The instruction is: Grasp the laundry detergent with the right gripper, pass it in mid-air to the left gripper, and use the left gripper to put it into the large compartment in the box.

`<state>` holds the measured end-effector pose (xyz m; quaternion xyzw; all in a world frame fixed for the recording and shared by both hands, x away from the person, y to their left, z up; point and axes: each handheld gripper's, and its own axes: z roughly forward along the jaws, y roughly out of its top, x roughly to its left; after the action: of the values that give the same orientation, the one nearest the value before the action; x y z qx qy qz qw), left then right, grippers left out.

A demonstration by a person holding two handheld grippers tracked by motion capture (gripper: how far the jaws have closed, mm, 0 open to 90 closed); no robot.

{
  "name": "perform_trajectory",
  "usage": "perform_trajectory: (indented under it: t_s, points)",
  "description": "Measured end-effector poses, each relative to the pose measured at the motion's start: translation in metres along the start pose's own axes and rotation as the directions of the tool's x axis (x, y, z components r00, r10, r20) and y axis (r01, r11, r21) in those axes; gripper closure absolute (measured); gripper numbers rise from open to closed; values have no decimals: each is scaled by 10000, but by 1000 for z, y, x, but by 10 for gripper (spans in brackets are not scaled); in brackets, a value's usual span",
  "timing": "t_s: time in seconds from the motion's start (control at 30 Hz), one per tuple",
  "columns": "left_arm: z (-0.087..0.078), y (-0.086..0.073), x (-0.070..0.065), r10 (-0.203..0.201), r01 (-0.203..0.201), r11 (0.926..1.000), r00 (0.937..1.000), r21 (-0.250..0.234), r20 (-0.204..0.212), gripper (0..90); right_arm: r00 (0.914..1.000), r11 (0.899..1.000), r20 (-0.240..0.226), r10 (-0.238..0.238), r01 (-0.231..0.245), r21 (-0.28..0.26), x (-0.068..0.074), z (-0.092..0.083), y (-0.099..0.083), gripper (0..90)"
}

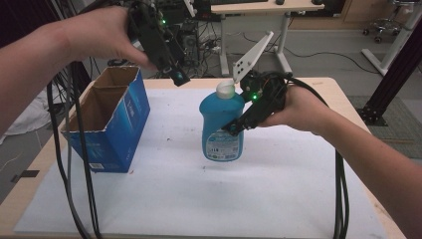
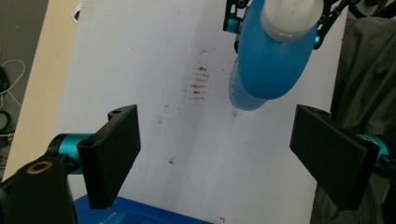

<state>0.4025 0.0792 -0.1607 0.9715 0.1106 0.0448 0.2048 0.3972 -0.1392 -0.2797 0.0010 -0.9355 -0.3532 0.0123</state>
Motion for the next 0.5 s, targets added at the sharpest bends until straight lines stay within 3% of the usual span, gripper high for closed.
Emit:
perform_trajectory:
  t_s: [0.23, 0.5]
  points:
    - [7, 12, -9, 521, -521, 9986, 9977, -18, 426, 165, 10000, 10000, -31, -15, 14, -24, -2, -3, 9, 472]
    - [16, 22, -14, 764, -779, 9968, 9949, 202, 657, 165, 9998, 9998, -16, -195, 195, 32, 0, -7, 21, 475]
